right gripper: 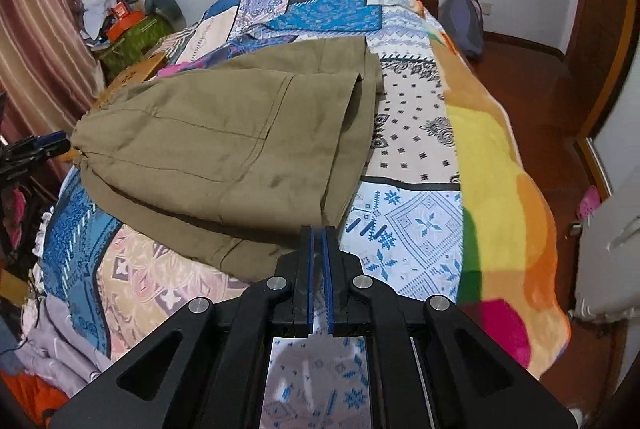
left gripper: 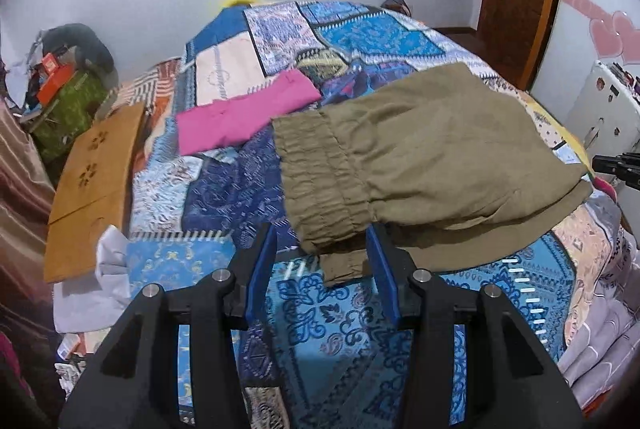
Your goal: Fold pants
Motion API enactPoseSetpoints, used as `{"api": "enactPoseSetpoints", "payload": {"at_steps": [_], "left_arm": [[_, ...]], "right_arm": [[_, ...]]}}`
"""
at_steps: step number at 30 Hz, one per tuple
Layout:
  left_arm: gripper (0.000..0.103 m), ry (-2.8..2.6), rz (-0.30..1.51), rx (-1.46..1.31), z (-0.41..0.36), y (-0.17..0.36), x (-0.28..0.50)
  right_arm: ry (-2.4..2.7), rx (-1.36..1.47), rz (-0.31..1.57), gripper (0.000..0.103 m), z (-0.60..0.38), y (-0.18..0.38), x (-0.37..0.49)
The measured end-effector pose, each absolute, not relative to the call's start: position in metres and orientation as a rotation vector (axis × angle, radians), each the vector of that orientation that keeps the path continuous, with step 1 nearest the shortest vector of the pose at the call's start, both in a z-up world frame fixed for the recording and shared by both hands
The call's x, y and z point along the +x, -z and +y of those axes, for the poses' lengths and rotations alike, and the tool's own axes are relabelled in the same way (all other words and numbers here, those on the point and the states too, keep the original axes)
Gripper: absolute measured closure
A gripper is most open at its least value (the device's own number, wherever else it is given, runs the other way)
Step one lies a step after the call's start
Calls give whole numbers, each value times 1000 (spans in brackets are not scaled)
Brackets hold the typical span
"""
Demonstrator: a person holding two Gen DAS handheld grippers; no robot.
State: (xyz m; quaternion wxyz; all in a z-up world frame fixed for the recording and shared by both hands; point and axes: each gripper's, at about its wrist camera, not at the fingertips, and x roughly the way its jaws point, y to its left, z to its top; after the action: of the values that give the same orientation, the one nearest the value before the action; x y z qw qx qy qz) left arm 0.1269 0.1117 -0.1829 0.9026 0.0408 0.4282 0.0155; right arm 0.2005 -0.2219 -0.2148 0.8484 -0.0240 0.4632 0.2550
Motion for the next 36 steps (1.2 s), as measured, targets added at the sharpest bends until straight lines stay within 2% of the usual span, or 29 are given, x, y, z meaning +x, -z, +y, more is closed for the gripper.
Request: {"api": "enactPoseSetpoints", "payload": {"at_steps": [4, 8, 9, 10, 11, 13, 23, 29, 34, 36], "left_arm": [[52, -5, 837, 98, 102, 163, 123], [21, 31, 821, 176, 76, 159, 128], [16, 33, 811, 218, 66, 161, 129], [15, 35, 809, 260, 58, 165, 131], [15, 40, 814, 295, 51, 168, 133], [15, 53, 833, 361, 38, 180, 137], [16, 126, 880, 515, 1, 224, 158], [24, 181, 890, 406, 5, 212, 172], [31, 205, 896, 330, 11, 205, 177], [39, 217, 895, 332, 10, 205, 175]], "right_arm": [[-524, -72, 907, 82, -219, 194, 188], [-568, -110, 828, 65, -201, 173, 181], [-583, -117, 813, 63, -196, 170, 179], [-599, -122, 801, 60, -189, 168, 178], [-621, -126, 794, 55, -181, 167, 177], [-654, -130, 785, 53, -169, 168, 177], [-781, -191, 842, 53, -108, 204, 173], [-804, -243, 856, 53, -83, 219, 173], [-791, -307, 787, 53, -70, 222, 172], [-793, -304, 772, 58, -70, 220, 174]]}}
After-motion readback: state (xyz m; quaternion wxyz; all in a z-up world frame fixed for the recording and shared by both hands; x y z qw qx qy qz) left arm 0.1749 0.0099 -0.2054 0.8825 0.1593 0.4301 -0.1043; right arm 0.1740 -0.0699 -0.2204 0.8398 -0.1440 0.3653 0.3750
